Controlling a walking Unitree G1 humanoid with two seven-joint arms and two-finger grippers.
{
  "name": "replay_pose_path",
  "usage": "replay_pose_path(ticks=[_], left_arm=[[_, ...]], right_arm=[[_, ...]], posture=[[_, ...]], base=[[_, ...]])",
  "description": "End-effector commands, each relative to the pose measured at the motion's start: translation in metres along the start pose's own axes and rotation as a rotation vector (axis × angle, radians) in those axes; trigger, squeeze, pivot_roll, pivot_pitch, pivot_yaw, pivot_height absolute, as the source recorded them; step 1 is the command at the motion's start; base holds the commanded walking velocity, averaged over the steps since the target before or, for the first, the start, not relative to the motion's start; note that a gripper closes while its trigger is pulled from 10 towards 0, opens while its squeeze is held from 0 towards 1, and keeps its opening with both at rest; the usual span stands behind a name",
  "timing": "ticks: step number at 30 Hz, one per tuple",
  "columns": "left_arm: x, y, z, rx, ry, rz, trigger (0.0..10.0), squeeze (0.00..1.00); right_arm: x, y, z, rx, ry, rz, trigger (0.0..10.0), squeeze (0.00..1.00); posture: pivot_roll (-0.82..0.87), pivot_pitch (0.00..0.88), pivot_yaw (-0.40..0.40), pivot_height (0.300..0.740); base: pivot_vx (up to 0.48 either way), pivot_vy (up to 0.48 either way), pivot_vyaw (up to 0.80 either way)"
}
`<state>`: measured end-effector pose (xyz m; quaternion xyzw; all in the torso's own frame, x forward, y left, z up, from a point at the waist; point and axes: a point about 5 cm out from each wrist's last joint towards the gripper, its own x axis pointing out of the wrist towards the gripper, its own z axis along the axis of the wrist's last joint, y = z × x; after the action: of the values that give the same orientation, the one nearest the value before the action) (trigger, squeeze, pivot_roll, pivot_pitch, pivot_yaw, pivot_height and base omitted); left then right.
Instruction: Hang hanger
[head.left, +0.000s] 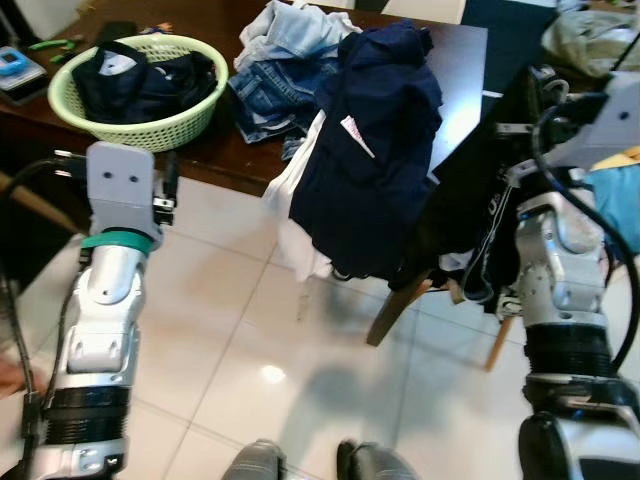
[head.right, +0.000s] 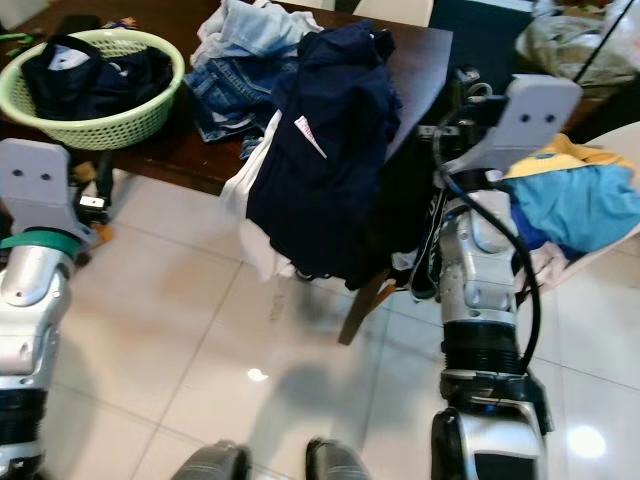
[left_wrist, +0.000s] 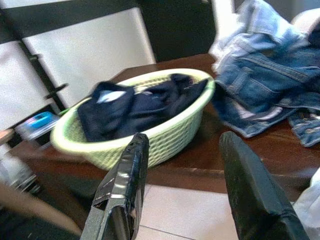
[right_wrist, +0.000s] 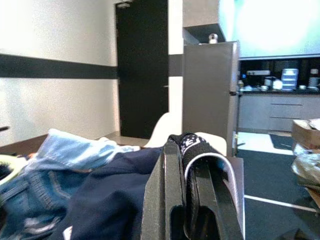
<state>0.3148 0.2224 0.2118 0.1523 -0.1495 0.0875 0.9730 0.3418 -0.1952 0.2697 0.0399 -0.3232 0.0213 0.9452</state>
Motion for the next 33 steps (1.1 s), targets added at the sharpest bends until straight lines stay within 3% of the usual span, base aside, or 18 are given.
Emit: replay_pose_path(ticks=[1,6,16,20,22,25,28,31,32,33], left_arm=[[0.0,-0.004,0.0,0.009,0.003,-0.024,10.0,0.0],[0.0,-0.007,0.001,0.008,0.003,-0.031,10.0,0.0],[0.0,-0.005,0.007,0.021,-0.023,-0.018,10.0,0.0],[0.001,-0.006,0.009,0.041,-0.041,-0.011,10.0,0.0],[0.001,-0.006,0.01,0.04,-0.043,-0.011,10.0,0.0],[0.002,-0.008,0.012,0.045,-0.051,-0.014,10.0,0.0],[0.001,-0.01,0.012,0.058,-0.055,-0.025,10.0,0.0],[-0.002,-0.014,0.013,0.059,-0.064,-0.058,10.0,0.0],[-0.004,-0.016,0.013,0.062,-0.067,-0.071,10.0,0.0],[-0.004,-0.016,0.013,0.062,-0.067,-0.071,10.0,0.0]], right_arm=[[0.003,-0.005,0.008,-0.002,-0.033,-0.022,10.0,0.0],[0.012,0.005,0.022,-0.007,-0.094,0.018,10.0,0.0],[0.037,0.039,0.063,0.026,-0.258,0.182,10.0,0.0],[0.036,0.062,0.087,0.154,-0.331,0.363,10.0,0.0],[0.036,0.064,0.092,0.176,-0.349,0.377,10.0,0.0],[0.045,0.066,0.127,0.302,-0.468,0.377,10.0,0.0],[0.05,0.071,0.146,0.35,-0.531,0.418,10.0,0.0],[0.051,0.084,0.142,0.289,-0.487,0.538,10.0,0.0],[0.048,0.093,0.126,0.229,-0.421,0.598,10.0,0.0],[0.048,0.093,0.126,0.229,-0.421,0.598,10.0,0.0]], posture=[[0.03,0.08,0.052,0.74],[0.03,0.078,0.055,0.74],[0.05,0.073,0.055,0.74],[0.05,0.074,0.06,0.74],[0.05,0.074,0.06,0.74],[0.04,0.074,0.065,0.74],[0.04,0.074,0.065,0.74],[0.04,0.077,0.058,0.74],[0.05,0.081,0.052,0.74],[0.05,0.081,0.052,0.74]], base=[[0.428,0.0,-0.77],[0.428,0.0,-0.76],[0.429,0.0,0.0],[0.39,0.0,0.0],[0.382,0.0,0.0],[0.354,0.0,0.0],[0.114,0.0,0.0],[0.0,0.0,0.0],[0.0,0.0,0.0],[0.0,0.0,0.0]])
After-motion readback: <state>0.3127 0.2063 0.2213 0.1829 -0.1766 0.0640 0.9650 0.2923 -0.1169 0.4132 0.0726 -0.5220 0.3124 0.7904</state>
